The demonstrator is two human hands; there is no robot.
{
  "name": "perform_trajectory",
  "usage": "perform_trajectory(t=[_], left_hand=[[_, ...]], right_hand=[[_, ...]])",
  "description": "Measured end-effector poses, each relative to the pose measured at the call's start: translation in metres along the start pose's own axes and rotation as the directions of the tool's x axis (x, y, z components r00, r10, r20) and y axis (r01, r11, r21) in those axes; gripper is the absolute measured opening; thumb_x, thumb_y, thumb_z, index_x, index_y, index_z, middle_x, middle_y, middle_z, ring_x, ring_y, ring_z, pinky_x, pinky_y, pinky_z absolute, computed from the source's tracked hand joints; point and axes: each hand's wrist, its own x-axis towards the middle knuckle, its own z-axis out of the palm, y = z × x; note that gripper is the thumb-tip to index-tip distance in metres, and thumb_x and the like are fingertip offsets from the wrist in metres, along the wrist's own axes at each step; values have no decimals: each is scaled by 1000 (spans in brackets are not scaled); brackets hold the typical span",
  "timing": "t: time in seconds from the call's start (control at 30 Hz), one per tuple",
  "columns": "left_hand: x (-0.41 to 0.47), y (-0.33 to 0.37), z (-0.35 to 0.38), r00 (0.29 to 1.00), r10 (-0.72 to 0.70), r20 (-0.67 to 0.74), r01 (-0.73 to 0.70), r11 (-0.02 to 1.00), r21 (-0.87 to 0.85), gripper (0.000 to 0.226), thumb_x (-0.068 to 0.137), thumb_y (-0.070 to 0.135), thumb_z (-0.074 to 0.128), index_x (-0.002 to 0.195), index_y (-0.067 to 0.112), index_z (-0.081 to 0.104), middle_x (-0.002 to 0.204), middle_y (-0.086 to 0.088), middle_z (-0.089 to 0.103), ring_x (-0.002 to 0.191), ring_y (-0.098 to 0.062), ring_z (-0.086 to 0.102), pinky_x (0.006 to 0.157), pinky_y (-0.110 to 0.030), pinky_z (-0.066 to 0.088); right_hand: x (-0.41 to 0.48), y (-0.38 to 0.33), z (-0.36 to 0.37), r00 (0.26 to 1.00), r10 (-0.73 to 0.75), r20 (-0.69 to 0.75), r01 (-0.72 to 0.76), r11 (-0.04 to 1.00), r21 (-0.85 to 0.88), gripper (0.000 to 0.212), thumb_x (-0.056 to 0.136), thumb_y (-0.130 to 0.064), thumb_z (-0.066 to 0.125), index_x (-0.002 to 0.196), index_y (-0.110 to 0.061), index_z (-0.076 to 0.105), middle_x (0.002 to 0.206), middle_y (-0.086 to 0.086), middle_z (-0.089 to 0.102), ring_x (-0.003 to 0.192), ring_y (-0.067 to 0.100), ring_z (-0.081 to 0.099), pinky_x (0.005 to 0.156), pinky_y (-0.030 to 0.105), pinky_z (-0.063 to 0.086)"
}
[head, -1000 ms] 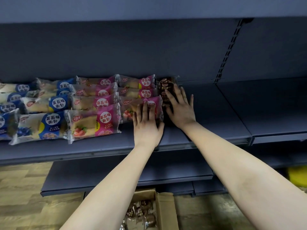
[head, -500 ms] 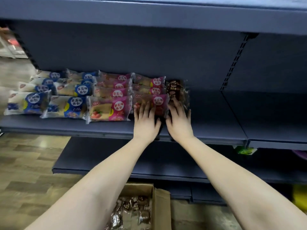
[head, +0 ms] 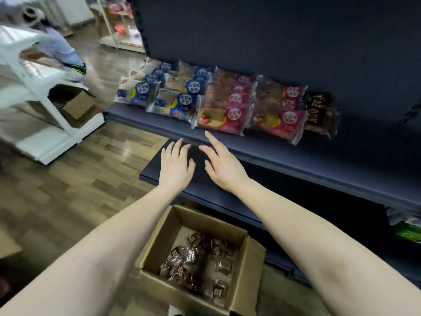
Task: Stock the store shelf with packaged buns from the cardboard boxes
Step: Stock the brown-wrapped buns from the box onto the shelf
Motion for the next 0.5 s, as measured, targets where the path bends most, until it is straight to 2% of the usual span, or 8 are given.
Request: perform_trajectory(t=[0.1,0.17,0.23,0.3,0.4,0.5], left_hand=[[-35,-31,10,990,-73,124,69,997,38,44,92,18,51,133,5,50,145,-17,41,137,-35,29,115,-41,18],[-63,-48,23,942,-144,304,123,989,86,47,95,25,46,138,8,43,151,-13,33,141,-32,21,117,-38,14],[-91,-57,37,845,-208,493,161,977,137,53,96,32,42,144,12,33,157,-8,20,144,-33,10,117,-41,15],[-115,-58,50,708,-256,658,168,966,195,59,96,35,41,149,15,23,159,-5,9,146,-33,2,117,-44,15],[-142,-50,70,559,-293,776,162,956,244,63,97,37,41,151,18,16,160,-1,2,146,-30,-1,116,-45,14],[-167,-40,86,482,-287,828,185,957,224,64,96,36,41,151,17,15,160,-1,3,147,-29,1,117,-46,14]], right_hand=[[-16,-10,45,986,65,152,-71,997,37,43,96,-21,48,138,-12,44,159,4,11,137,26,31,103,40,40],[-31,-12,72,922,184,342,-199,980,9,44,96,-24,45,139,-15,40,159,4,6,137,29,27,103,44,38],[-47,-8,94,773,287,566,-293,953,-82,48,96,-28,43,142,-19,34,159,3,0,139,33,20,106,48,34],[-61,0,109,638,331,695,-324,934,-148,51,96,-30,43,145,-24,29,159,4,-2,140,35,16,109,50,30],[-73,12,123,557,330,762,-321,932,-169,54,96,-30,45,147,-28,28,158,7,8,138,36,23,110,46,30],[-83,21,129,501,319,804,-354,924,-146,59,94,-25,49,148,-30,25,155,9,21,133,32,36,109,37,34]])
